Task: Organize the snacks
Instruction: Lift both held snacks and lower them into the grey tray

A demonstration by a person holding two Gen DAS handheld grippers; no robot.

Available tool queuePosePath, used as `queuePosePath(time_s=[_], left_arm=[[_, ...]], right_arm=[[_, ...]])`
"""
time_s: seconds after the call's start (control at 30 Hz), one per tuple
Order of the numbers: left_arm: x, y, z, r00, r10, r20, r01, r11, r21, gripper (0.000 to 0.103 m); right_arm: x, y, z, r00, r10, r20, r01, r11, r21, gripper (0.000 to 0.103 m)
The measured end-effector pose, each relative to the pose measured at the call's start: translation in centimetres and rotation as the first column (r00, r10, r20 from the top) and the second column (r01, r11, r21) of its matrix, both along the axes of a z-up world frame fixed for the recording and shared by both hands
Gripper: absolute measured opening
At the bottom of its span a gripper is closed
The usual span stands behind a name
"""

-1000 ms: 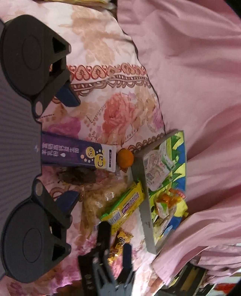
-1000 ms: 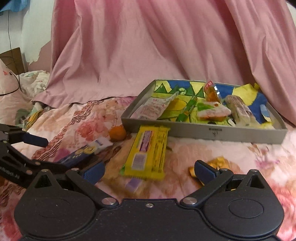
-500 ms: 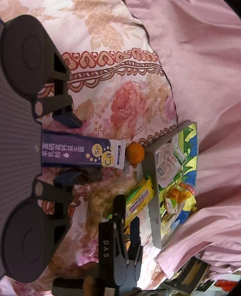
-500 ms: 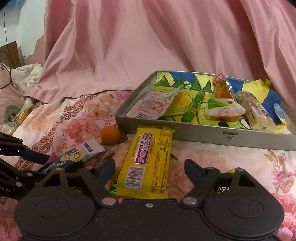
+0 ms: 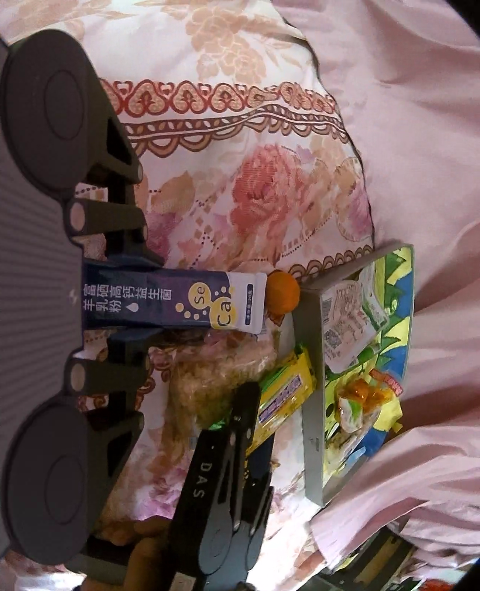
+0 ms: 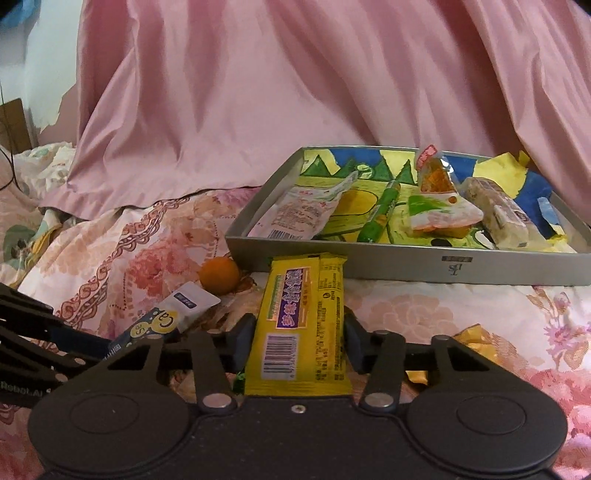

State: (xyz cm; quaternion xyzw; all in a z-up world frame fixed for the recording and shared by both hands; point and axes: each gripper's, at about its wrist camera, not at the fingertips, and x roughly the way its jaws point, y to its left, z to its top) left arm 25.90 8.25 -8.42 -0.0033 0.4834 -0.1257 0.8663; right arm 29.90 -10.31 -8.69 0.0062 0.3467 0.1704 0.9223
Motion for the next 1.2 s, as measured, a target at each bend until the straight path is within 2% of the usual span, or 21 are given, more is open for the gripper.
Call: queuePosePath(time_s=[0.13, 0.27, 0.43, 0.6, 0.7, 0.93, 1.1, 1.2], left_arm=[[-0.5, -0.2, 0.6, 1.000, 0.010, -0.023, -0.011, 0.999, -0.033, 0.030], [-1.5, -0.9, 1.3, 1.000, 0.003, -0.023, -0.004, 0.999, -0.049, 0.026], [-2.2, -1.4, 2.9, 0.999, 0.026, 0.025, -0.024, 0.996, -0.085, 0.026], [-0.9, -2.2, 4.2, 0.995, 0.055, 0.086, -0.044, 0.991, -0.127, 0.026], [0.9, -2.8, 5.1, 0.988, 0.069, 0.138, -0.046, 0.985, -0.166, 0.026], [7.5, -5.6, 5.8, 0.970, 0.058, 0.235, -0.017, 0.984, -0.176, 0.026], [12.3, -6.4, 5.2, 0.960, 0.110, 0.259, -0.062, 0.981, -0.184, 0.026], [15.1, -6.4, 5.1, 0.951, 0.147, 0.272, -0.098, 0.977, -0.188, 0.026]], right_arm=[[-0.8, -0.6, 0.4, 1.000, 0.020, 0.003, -0.020, 1.000, -0.006, 0.050], [-2.5, -1.0, 1.2, 0.997, 0.057, 0.051, -0.055, 0.998, -0.030, 0.050], [-3.9, -1.9, 2.5, 0.993, 0.070, 0.095, -0.066, 0.997, -0.044, 0.050], [-3.6, -3.8, 3.9, 0.991, 0.050, 0.126, -0.045, 0.998, -0.041, 0.050], [-2.8, -5.0, 4.8, 0.988, 0.027, 0.154, -0.021, 0.999, -0.045, 0.050], [1.2, -6.6, 6.0, 0.978, -0.011, 0.209, 0.022, 0.999, -0.050, 0.050], [5.7, -7.1, 6.4, 0.971, -0.048, 0.234, 0.053, 0.998, -0.015, 0.050], [8.6, -7.7, 6.0, 0.973, -0.074, 0.221, 0.075, 0.997, 0.003, 0.050]])
